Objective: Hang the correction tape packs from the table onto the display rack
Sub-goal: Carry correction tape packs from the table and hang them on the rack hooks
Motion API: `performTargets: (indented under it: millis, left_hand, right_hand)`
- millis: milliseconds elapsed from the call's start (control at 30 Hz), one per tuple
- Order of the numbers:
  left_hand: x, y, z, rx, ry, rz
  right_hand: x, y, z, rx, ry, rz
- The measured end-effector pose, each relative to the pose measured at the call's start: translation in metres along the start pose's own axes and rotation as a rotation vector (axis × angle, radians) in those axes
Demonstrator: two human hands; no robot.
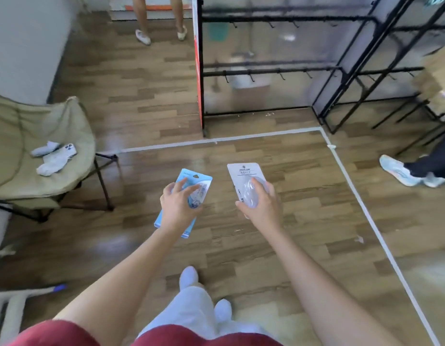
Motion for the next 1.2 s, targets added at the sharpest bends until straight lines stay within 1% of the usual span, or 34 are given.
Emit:
performTargets:
  millis: [233, 333, 467, 667, 800, 900, 1067, 1200]
  left_hand:
    - [-0.054, 0.101, -0.068, -0.088, 0.003, 0.039]
    - [-0.073, 0.160, -0.099, -0.115, 0.015, 0.035]
    - [-0.095, 0.229, -0.142, -0.135, 0.028, 0.046]
    - [-0.127, 0.306, -0.202, -0.166, 0.026, 0.057]
    - [-0.149, 0.351, -0.235, -0.144, 0.037, 0.040]
    - [-0.168, 0.383, -0.262, -0.125, 0.036, -0.004]
    - [-0.192, 0.434, -0.311, -0.064, 0.014, -0.108]
    - [-0.193, 0.468, -0.353, -0.037, -0.036, -0.223]
  right_hand:
    - [0.040, 0.092, -0.058, -0.072, 0.018, -0.056]
    - [0.064, 0.147, -0.075, -0.093, 0.018, -0.106]
    - [0.094, 0.214, -0.092, -0.129, 0.014, -0.126]
    - [0.131, 0.298, -0.122, -0.138, -0.031, -0.144]
    - [0.150, 0.354, -0.144, -0.103, -0.001, -0.138]
    - [0.167, 0.401, -0.162, -0.073, 0.027, -0.111]
    - [0.214, 0.484, -0.181, 0.054, 0.029, -0.126]
    - [0.248, 0.540, -0.186, 0.131, 0.002, -0.130]
Point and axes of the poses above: each hand's wrist, its own y-axis towards the middle knuckle, its own x-axis out of the back of the hand, z = x × y, the point moved 6 cm from there along y, towards the middle knuckle, and after that the axes turned 10 degrees about -y, right-handed, at the moved point
